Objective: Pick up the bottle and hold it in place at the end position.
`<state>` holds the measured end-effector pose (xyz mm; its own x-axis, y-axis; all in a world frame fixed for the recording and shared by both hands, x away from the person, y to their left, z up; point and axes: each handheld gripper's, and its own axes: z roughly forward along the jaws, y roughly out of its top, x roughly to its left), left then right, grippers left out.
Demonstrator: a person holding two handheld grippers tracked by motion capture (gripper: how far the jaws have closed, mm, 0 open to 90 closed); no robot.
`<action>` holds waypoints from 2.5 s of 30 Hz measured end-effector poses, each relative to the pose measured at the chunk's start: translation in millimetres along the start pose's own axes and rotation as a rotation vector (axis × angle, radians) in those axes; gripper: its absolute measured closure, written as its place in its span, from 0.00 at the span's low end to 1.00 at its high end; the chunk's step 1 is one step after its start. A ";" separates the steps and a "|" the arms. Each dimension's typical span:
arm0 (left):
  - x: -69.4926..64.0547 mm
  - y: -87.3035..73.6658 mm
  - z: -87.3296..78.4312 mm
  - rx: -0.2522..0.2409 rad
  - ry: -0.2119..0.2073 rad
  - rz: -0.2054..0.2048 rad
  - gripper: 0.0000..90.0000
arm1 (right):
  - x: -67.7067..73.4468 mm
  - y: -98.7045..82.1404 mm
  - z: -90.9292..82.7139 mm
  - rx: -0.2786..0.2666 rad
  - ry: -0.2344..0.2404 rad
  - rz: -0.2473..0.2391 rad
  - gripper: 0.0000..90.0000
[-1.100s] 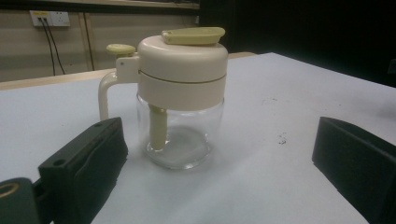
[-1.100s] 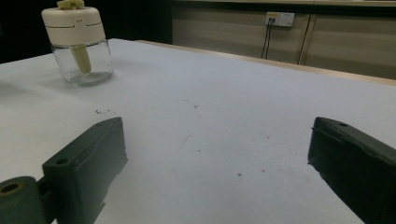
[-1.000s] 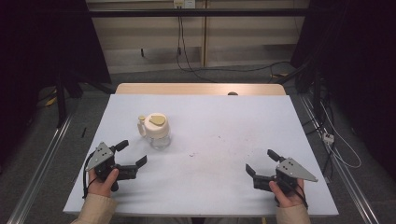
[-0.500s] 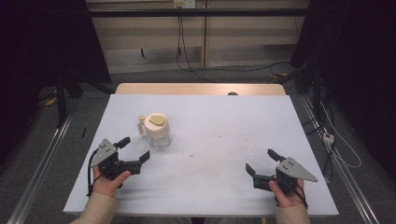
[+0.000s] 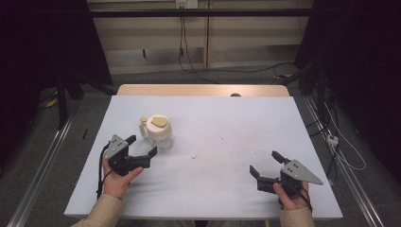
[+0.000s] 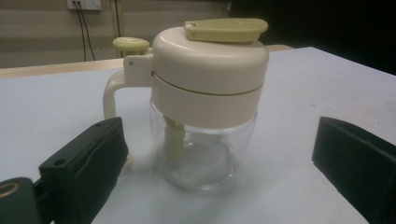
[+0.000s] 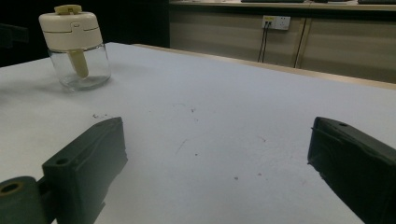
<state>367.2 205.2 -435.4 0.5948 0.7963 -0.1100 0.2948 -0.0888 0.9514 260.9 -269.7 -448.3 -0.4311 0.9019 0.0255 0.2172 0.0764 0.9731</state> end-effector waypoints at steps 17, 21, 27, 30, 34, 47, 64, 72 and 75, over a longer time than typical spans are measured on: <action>-2.0 -0.3 13.0 0.020 -0.026 0.035 0.04 | 0.2 -0.5 0.5 0.005 -0.004 0.001 0.04; -2.1 0.1 17.3 0.026 -0.020 0.047 0.05 | 0.3 -0.6 0.6 0.007 -0.002 0.000 0.04; -2.0 1.0 21.9 0.016 -0.006 0.023 0.06 | 0.3 -0.3 0.3 0.005 -0.001 0.000 0.04; -2.5 1.2 26.6 0.019 0.004 0.029 0.06 | 0.3 -0.4 0.3 0.006 -0.002 -0.001 0.04; -2.9 2.3 31.1 0.009 0.024 0.025 0.06 | 0.6 -0.4 0.2 0.006 -0.002 0.000 0.04; -4.2 2.9 49.5 0.021 0.059 0.015 0.06 | 1.0 -0.3 0.7 0.004 0.001 -0.006 0.04; -12.2 4.5 73.2 0.017 0.146 0.004 0.05 | 1.2 -0.3 0.4 0.004 0.002 -0.007 0.04; -15.0 4.4 80.0 0.019 0.179 0.009 0.04 | 0.4 -0.6 0.1 0.004 -0.002 -0.002 0.04; -15.1 4.2 81.5 0.016 0.184 0.005 0.04 | 0.0 -0.9 0.2 0.004 -0.003 -0.001 0.04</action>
<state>420.4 144.0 -453.2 0.4497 0.8918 -0.0492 0.3045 -0.1013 0.9471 261.0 -269.7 -449.2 -0.4288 0.9031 0.0241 0.2200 0.0785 0.9723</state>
